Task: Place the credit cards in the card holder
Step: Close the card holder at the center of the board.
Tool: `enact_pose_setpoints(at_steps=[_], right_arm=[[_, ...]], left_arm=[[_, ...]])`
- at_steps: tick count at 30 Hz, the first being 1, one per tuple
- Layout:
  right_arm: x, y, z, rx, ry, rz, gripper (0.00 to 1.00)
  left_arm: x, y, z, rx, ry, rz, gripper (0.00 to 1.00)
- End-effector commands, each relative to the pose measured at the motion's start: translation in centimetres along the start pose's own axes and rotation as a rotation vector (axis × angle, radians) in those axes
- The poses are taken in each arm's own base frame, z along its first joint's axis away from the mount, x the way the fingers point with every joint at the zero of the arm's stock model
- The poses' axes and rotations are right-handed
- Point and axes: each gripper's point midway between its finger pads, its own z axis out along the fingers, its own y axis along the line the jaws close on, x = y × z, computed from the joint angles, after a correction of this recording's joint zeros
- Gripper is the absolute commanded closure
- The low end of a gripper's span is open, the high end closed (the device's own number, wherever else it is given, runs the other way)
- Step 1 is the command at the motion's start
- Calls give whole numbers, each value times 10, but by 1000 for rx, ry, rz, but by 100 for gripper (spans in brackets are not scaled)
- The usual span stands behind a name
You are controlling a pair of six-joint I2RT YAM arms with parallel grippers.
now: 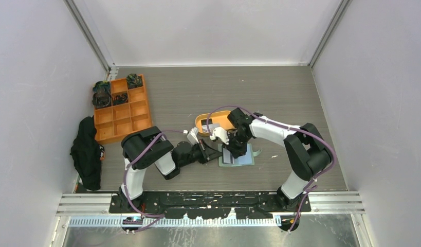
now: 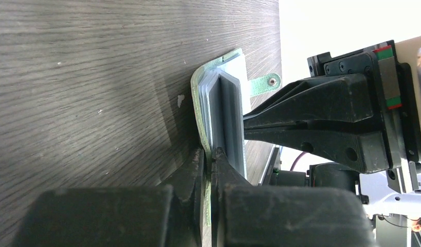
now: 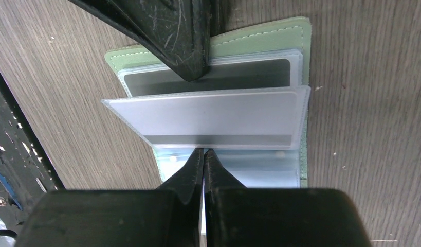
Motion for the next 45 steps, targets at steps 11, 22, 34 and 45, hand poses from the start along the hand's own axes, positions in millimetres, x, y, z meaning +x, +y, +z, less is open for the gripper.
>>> enact_pose_setpoints(at_steps=[11,22,34,45], right_arm=[[-40,-16,-83,95,-347,105,71],[-36,-33,-103,111,-424,259,69],[-16,-55,-120,81,-528,490,69],[-5,-60,-112,-6,-518,620,69]], left_arm=[[-6,0,-37,-272,64,154,100],[-21,-18,-80,-761,248,519,100],[-9,-65,-31,-868,291,811,99],[34,-83,2,-770,372,842,86]])
